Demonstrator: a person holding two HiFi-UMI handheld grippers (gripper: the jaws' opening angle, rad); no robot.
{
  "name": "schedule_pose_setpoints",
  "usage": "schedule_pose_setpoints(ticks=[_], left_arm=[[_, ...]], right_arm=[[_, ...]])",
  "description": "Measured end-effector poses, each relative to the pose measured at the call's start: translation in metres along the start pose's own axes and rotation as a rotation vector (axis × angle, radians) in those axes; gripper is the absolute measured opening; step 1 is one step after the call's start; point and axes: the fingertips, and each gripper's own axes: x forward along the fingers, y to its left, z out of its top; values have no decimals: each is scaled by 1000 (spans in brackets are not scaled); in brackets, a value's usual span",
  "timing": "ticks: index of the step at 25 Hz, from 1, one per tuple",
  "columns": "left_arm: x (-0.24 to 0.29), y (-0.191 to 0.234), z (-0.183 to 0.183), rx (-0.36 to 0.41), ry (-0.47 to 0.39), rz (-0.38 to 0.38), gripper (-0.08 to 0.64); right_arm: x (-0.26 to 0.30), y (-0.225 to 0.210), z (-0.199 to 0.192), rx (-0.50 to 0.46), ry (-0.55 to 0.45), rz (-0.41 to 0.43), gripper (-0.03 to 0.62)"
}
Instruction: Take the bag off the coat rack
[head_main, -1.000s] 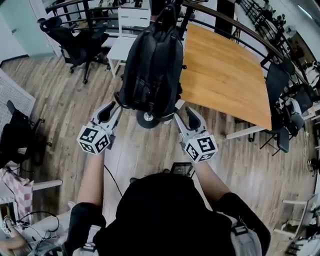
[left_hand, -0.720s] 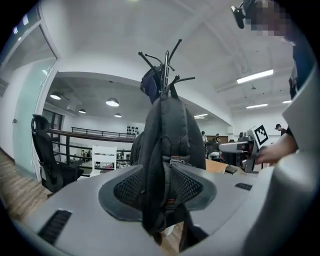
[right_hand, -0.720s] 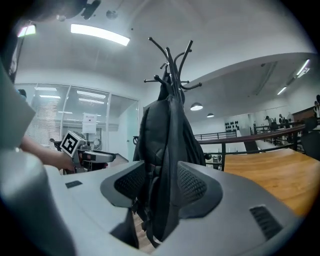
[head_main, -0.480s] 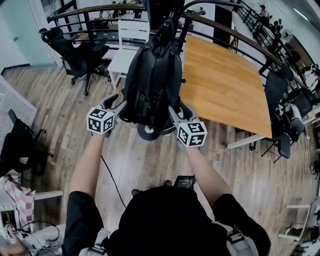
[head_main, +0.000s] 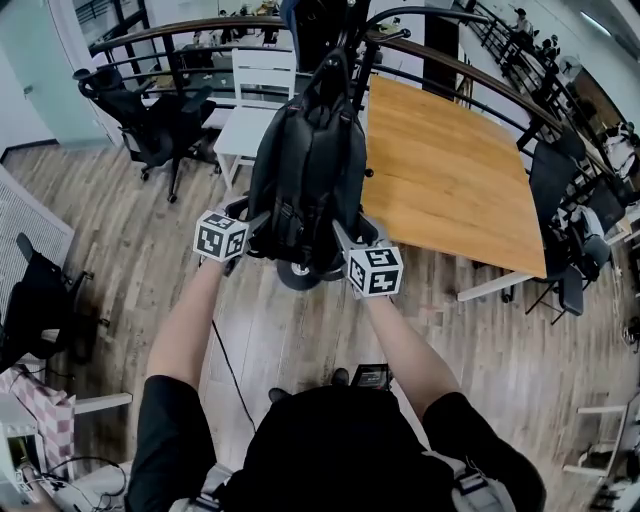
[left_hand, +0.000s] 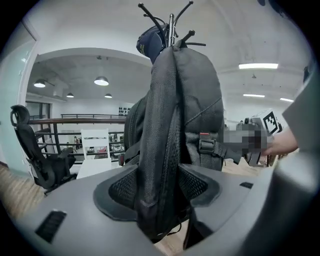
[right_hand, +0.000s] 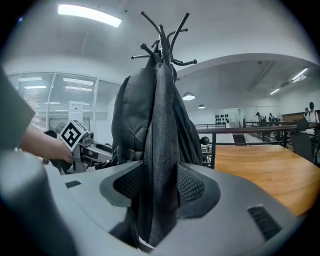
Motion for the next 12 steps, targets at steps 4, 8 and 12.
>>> schedule_pose_setpoints(ticks=[4, 8, 12], left_arm=[[4, -5, 0, -31, -10, 0, 226], [2, -10, 0, -28, -48, 6, 198], [0, -13, -2, -79, -75, -16, 198]], right_arm=[[0, 1, -1, -3, -5, -3, 202], [-3, 1, -1, -14, -16, 11, 173], [-5, 0, -1, 34, -31, 18, 149]])
